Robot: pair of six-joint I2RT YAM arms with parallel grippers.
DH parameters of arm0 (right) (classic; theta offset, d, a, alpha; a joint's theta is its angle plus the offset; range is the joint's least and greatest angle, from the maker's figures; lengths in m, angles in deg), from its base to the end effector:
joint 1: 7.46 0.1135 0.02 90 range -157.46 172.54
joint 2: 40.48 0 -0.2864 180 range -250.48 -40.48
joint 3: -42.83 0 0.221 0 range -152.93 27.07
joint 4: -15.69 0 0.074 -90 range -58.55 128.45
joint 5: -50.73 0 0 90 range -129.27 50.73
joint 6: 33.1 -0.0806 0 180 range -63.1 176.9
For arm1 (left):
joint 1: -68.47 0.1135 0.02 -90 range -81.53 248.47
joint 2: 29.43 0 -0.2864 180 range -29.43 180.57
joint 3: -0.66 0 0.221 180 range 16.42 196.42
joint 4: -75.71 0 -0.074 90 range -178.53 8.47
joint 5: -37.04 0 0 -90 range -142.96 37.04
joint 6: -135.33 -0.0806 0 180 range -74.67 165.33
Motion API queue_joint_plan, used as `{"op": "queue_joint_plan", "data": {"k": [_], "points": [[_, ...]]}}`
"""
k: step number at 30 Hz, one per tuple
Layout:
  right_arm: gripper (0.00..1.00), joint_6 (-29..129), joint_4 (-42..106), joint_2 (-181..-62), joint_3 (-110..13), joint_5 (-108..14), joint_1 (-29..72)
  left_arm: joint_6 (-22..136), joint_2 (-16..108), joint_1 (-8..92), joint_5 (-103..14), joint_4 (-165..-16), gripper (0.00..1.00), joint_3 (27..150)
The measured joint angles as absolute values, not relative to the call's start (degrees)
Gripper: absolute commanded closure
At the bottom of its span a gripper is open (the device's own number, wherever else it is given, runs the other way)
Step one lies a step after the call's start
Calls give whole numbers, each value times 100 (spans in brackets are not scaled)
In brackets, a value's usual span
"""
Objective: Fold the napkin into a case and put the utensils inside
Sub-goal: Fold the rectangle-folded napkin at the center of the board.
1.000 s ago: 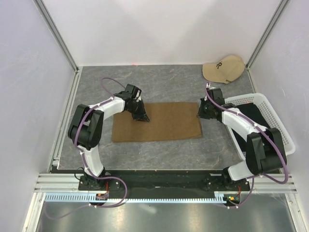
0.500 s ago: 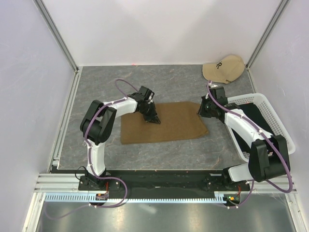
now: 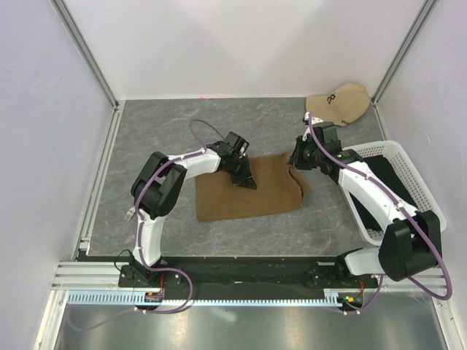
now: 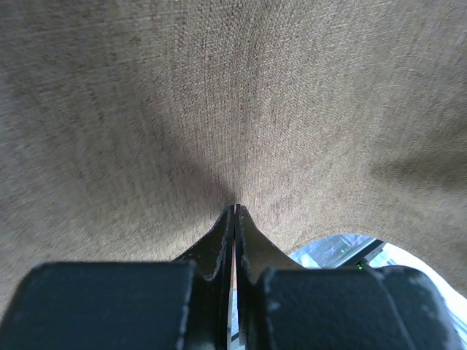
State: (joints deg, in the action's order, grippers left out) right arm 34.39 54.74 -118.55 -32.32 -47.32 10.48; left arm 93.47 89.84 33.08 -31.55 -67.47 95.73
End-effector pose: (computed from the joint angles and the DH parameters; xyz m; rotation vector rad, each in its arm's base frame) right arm 0.2780 0.1019 0.2796 0.0201 2.3514 0.5172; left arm 0.3366 -0.2752 0.1424 -0.1795 2.8713 -0.8998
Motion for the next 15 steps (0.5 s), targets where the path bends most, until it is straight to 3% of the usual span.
{"op": "queue_joint_plan", "data": {"k": [7, 15], "points": [[100, 3435, 5517, -12174, -3540, -4634, 1605, 9340, 8144, 3858, -3247, -6758, 95, 8923], [100, 3206, 5524, -12543, -3975, -4498, 2248, 9323, 8181, 4311, -3446, -6828, 96, 8526]]}}
